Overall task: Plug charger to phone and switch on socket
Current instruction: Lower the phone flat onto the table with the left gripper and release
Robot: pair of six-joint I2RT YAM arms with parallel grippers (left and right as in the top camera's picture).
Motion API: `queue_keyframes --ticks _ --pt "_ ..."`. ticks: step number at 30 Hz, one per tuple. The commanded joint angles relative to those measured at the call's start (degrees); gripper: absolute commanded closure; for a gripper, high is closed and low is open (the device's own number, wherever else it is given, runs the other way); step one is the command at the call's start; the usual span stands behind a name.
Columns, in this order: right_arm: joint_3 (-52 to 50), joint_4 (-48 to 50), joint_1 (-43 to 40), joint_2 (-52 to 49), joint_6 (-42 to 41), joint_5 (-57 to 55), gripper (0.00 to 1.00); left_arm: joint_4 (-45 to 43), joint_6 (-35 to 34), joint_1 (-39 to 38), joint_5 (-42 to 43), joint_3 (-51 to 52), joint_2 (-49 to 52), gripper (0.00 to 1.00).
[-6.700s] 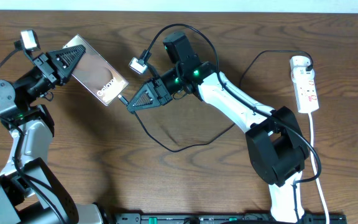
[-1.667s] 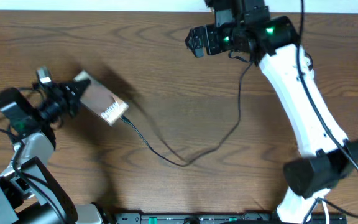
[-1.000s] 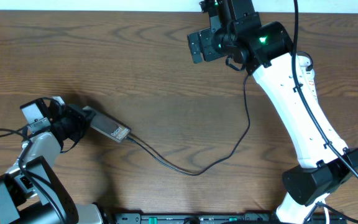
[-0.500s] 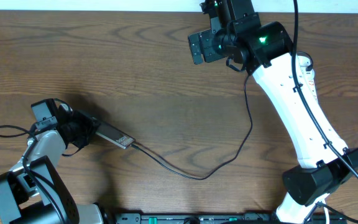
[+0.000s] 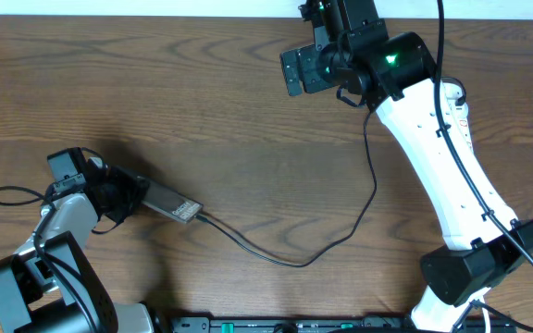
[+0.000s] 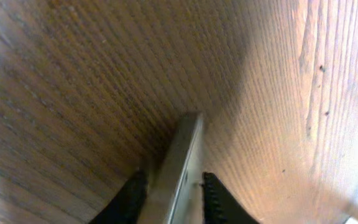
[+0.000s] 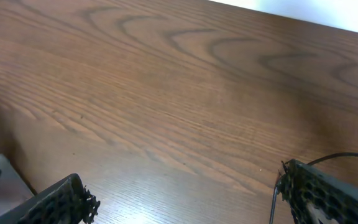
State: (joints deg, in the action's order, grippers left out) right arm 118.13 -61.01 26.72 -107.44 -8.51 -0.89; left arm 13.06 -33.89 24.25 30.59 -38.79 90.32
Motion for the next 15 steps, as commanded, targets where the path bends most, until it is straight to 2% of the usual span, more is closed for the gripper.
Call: queue_keyframes --ticks 1,11,15 --pt "0.24 -0.17 0.39 -0.48 -0.7 -0.46 0.01 0.5 0.68 -0.22 -0.66 -0.37 -0.42 0.63" --pt "0.24 -0.37 0.39 -0.48 -0.7 -0.44 0.01 1.03 0.76 -0.22 -0.68 -0.37 -0.42 0.61" --pt "0.24 -0.72 0.37 -0.48 -0.66 -0.46 0.01 0.61 3.87 -0.17 -0.66 -0.39 -0.59 0.61"
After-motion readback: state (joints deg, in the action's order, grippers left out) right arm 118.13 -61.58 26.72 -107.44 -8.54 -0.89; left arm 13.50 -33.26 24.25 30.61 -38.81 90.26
